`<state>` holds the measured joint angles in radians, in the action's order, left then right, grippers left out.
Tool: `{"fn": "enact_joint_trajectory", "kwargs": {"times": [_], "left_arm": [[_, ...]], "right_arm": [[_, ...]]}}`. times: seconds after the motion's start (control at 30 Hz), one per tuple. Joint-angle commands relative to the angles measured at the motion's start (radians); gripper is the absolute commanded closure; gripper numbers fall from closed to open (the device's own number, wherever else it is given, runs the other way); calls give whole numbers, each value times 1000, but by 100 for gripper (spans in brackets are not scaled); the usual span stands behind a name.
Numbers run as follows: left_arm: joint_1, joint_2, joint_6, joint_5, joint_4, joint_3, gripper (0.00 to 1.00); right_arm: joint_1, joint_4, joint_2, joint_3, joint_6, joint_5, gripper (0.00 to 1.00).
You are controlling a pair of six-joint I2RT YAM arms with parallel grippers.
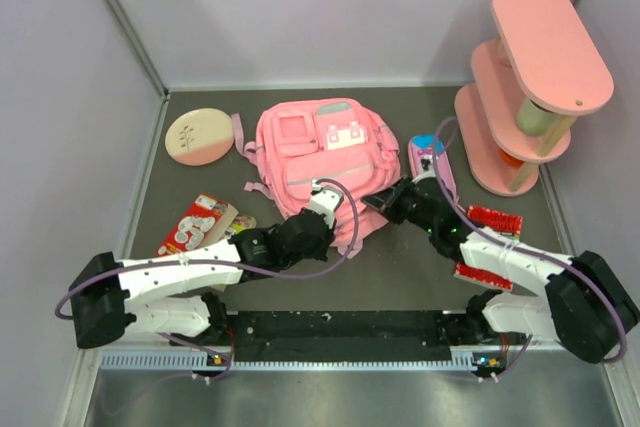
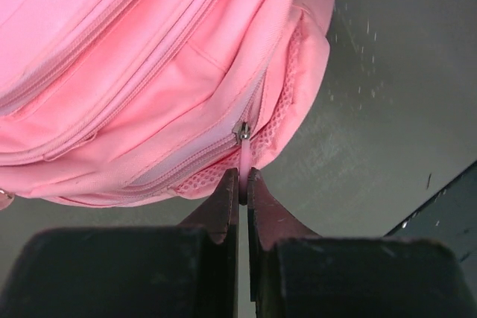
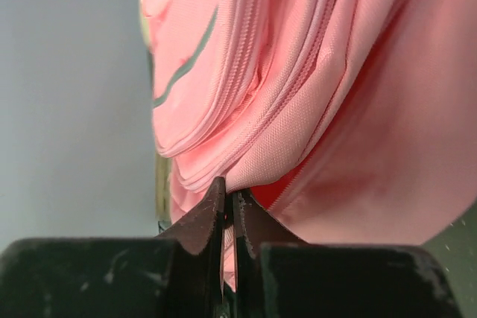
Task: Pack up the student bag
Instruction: Unzip the student bag at the center of the board.
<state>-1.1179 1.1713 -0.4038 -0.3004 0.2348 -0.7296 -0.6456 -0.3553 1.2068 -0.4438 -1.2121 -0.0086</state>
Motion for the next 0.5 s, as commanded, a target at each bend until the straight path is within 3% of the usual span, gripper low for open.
{"fn": "enact_joint_trajectory", "kwargs": {"times": [0.0,0.13,0.47], "left_arm": [[9,-67,-79,-175,64,39,100],[39,-73,-116,-207,86,61,100],[79,-78,-190,-267,158,82,100]], "right_arm": [[147,90,-78,-131,154,-91,100],[193,124,-82,-165,192,-186,100],[216,162,-125,-202,209,-208,100]]}}
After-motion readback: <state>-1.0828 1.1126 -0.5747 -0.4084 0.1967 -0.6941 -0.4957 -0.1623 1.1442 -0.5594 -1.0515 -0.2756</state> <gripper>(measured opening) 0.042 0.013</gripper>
